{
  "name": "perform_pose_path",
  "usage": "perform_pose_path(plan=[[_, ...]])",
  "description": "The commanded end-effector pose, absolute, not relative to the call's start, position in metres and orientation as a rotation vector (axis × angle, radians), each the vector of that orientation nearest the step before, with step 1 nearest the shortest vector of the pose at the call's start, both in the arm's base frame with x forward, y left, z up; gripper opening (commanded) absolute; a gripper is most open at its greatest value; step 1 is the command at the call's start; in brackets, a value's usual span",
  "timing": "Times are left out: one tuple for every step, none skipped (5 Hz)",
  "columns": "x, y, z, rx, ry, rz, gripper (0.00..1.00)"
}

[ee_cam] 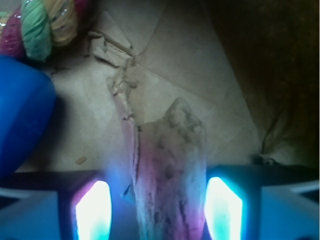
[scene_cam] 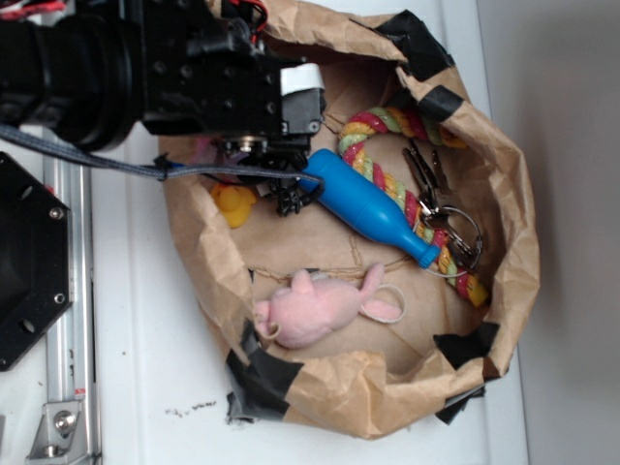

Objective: Grab the wood chip.

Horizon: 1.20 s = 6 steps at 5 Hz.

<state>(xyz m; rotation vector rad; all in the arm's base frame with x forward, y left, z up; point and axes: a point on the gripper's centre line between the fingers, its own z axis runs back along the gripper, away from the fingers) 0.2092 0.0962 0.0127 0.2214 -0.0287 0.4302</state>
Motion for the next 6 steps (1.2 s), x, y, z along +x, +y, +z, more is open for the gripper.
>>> perform_pose_path(plan=[[0.205, 0.104, 0.013, 0.216, -0.018, 0.426, 0.00], [0.208, 0.100, 0.020, 0.194, -0.028, 0.388, 0.00], [0.225, 0.069, 0.059, 0.160, -0.050, 0.140, 0.00], [0.240, 0.038, 0.110, 0.162, -0.173, -0.051, 0.00], [0.248, 0.027, 0.131, 0.131, -0.180, -0.106, 0.00], [0.253, 0.025, 0.126, 0.125, -0.153, -0.128, 0.00]])
